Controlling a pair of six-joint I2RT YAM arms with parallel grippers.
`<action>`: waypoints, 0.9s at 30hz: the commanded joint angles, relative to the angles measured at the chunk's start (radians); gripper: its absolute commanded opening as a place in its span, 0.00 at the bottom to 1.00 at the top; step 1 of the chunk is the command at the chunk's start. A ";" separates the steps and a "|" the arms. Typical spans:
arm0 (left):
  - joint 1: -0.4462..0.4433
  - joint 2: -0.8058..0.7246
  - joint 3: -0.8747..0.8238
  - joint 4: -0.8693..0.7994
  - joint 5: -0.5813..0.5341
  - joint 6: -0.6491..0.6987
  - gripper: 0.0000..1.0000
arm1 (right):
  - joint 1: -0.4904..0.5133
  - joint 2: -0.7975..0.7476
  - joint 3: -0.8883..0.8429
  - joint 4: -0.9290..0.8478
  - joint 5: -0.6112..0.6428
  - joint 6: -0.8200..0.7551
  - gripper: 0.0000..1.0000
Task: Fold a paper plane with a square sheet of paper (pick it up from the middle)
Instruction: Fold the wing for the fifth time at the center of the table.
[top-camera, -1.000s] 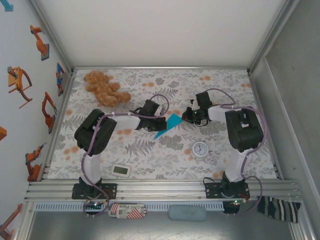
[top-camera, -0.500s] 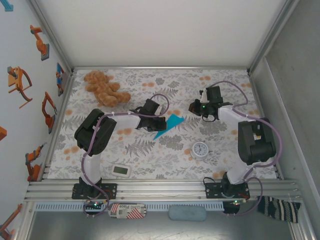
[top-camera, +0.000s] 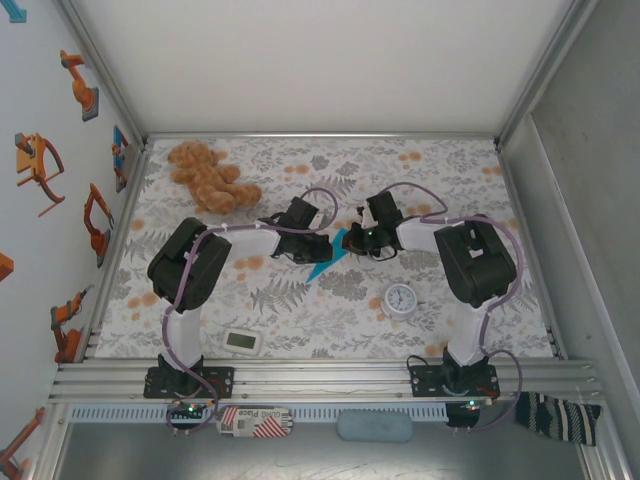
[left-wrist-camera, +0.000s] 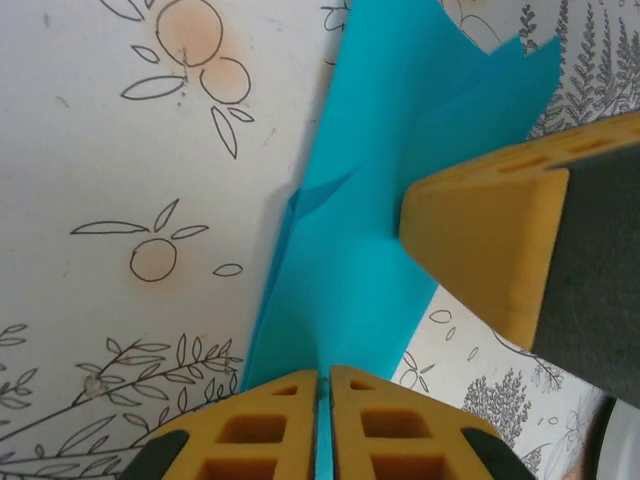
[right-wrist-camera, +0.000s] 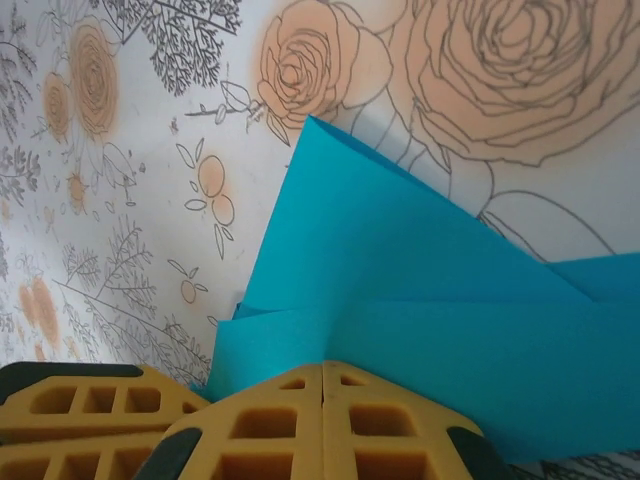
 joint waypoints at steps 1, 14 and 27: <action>0.006 -0.061 0.000 -0.028 0.041 0.004 0.16 | -0.002 0.030 0.019 -0.010 0.015 -0.004 0.00; -0.012 0.024 0.048 -0.009 0.082 0.041 0.09 | -0.004 0.072 0.025 -0.066 0.021 -0.043 0.00; -0.009 -0.043 -0.136 -0.019 0.037 0.009 0.06 | -0.021 0.076 0.036 -0.116 0.036 -0.078 0.00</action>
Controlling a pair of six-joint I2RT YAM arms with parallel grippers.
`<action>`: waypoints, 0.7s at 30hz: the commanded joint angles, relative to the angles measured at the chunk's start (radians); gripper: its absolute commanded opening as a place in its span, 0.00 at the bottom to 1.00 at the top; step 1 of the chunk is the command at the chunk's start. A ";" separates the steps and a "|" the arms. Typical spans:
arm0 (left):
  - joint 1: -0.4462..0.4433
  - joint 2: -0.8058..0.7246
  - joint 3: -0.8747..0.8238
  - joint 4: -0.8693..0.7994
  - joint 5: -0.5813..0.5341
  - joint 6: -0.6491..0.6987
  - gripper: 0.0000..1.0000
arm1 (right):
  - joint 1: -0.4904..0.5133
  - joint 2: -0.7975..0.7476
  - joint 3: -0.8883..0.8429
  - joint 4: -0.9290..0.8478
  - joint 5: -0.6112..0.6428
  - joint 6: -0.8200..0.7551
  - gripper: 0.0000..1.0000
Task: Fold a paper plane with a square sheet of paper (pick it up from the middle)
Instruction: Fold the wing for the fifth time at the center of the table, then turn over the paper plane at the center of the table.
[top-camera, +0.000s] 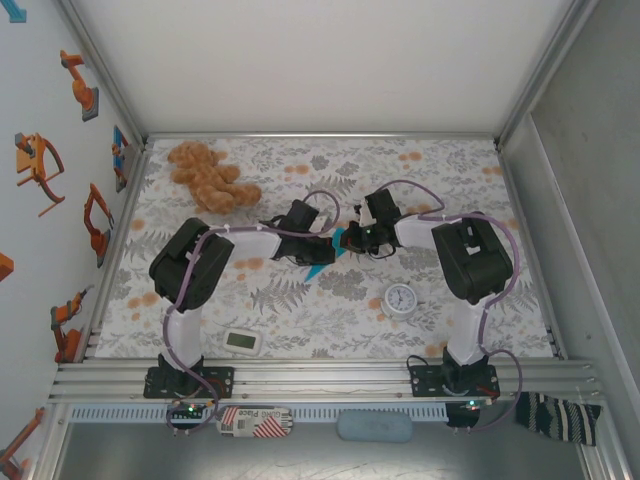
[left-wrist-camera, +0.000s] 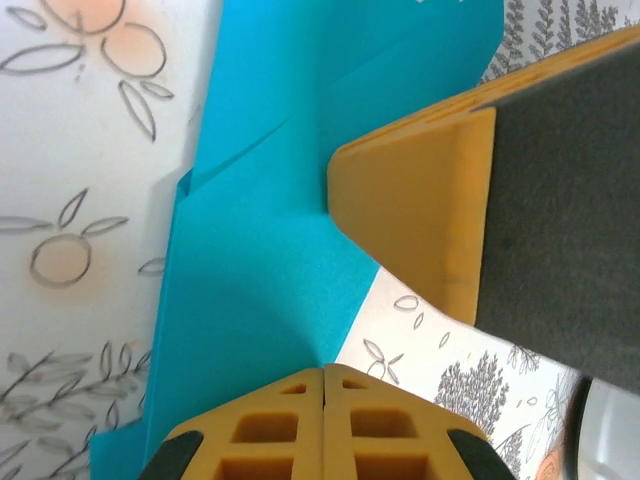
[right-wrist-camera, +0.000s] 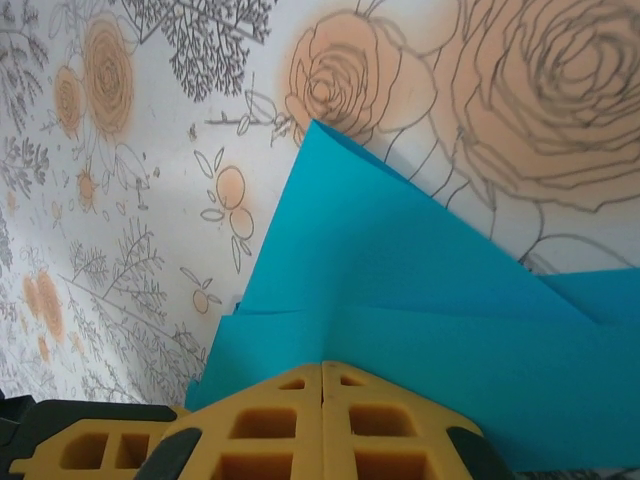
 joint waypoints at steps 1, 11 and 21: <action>-0.002 -0.070 -0.121 -0.085 -0.020 -0.020 0.07 | -0.018 0.043 0.003 -0.100 0.057 -0.045 0.00; 0.036 -0.426 -0.170 -0.186 -0.149 -0.045 0.46 | -0.002 -0.105 0.135 -0.318 0.017 -0.196 0.01; 0.186 -0.607 -0.192 -0.256 -0.270 0.003 0.89 | 0.121 -0.282 0.179 -0.482 0.353 -0.013 0.41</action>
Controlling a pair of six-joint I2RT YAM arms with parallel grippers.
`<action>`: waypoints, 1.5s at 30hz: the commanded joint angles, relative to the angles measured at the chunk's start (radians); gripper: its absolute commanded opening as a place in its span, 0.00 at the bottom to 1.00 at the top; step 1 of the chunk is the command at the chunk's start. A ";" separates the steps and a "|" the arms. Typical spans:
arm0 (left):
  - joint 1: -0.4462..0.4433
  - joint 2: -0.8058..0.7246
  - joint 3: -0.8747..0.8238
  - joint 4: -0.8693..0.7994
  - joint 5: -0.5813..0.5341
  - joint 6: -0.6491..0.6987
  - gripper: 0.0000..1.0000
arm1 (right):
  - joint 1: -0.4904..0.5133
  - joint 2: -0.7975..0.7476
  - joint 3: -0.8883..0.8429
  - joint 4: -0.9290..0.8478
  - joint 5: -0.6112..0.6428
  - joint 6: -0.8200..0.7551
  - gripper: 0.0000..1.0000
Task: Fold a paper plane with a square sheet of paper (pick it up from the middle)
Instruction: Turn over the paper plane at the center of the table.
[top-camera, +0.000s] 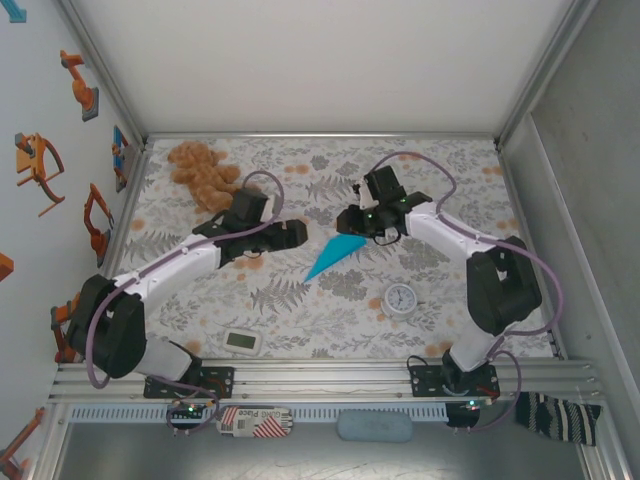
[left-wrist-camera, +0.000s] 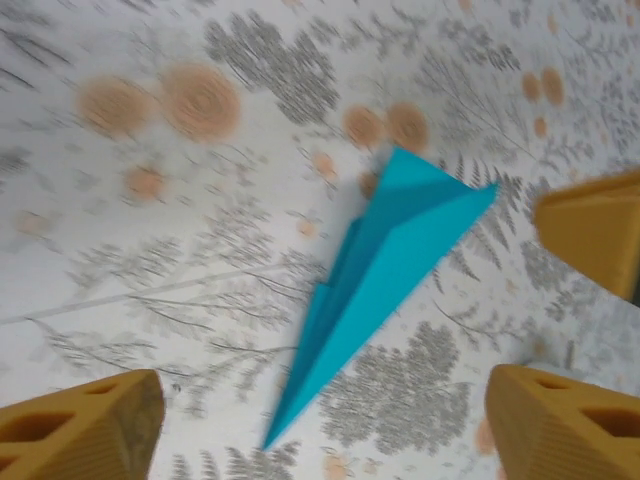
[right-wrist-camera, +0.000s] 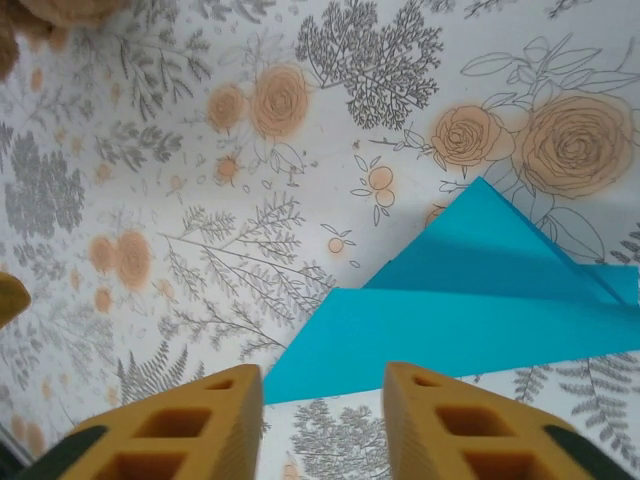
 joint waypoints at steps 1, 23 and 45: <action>0.043 -0.071 -0.029 -0.054 -0.070 0.036 0.91 | 0.068 -0.020 0.022 -0.117 0.211 0.145 0.45; 0.200 -0.186 -0.147 -0.094 -0.101 0.055 0.98 | 0.322 0.323 0.366 -0.400 0.696 0.718 0.55; 0.200 -0.173 -0.152 -0.089 -0.083 0.053 0.96 | 0.350 0.330 0.342 -0.475 0.750 0.861 0.29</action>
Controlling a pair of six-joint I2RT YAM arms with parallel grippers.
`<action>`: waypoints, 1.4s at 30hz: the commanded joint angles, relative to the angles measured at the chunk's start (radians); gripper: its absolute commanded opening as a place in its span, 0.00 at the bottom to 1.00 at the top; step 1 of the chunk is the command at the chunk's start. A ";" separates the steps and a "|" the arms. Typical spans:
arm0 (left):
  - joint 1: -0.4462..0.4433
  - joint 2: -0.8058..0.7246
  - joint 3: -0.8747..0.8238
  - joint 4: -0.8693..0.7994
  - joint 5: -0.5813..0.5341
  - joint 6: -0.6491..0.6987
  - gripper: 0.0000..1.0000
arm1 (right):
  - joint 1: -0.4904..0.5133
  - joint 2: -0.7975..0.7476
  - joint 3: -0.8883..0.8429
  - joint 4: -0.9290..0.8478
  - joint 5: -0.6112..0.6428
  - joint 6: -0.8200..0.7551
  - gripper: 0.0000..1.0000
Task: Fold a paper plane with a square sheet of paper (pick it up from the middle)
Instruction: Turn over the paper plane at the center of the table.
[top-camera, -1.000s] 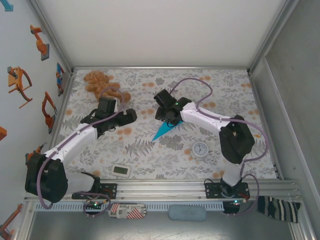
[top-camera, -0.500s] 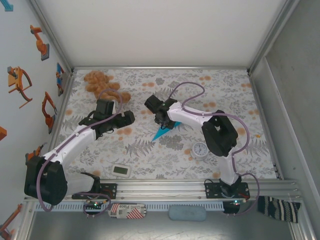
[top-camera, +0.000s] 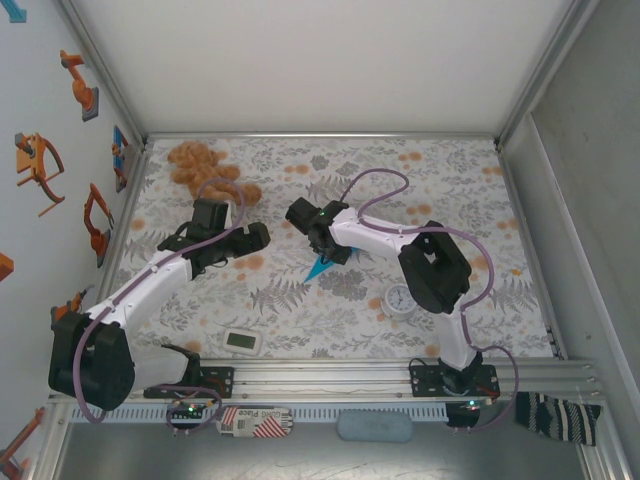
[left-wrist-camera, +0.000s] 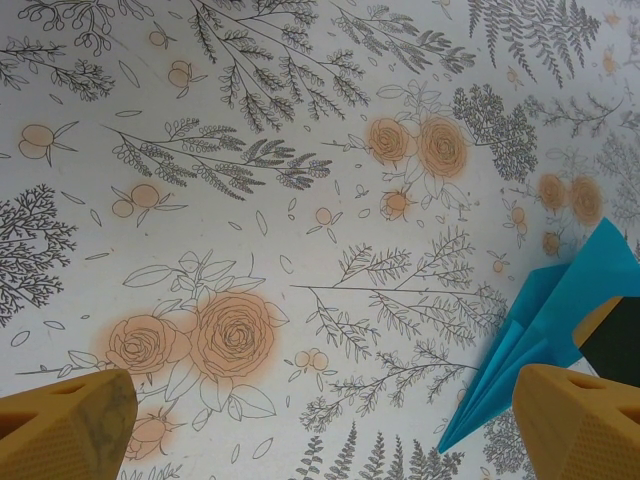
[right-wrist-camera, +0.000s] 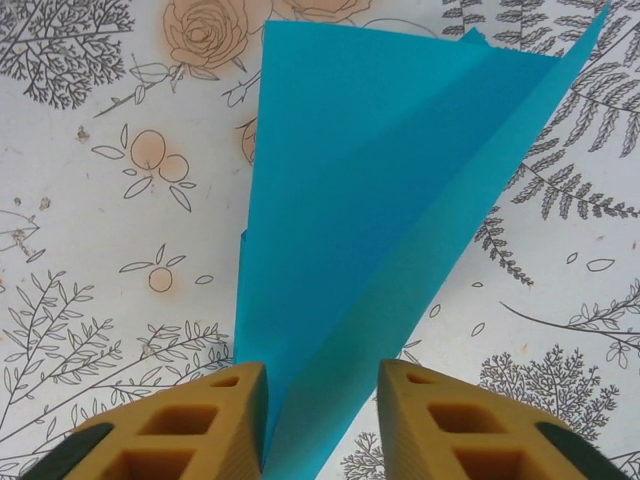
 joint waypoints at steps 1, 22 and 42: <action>0.006 -0.005 -0.007 -0.001 0.013 0.019 0.96 | 0.002 -0.043 -0.013 -0.040 0.067 0.041 0.27; 0.085 -0.042 -0.045 0.027 -0.012 -0.060 0.96 | -0.038 -0.177 0.042 0.212 -0.041 -0.452 0.00; 0.129 0.045 -0.104 0.280 0.273 -0.172 0.98 | -0.289 -0.096 -0.440 1.180 -0.885 -0.518 0.00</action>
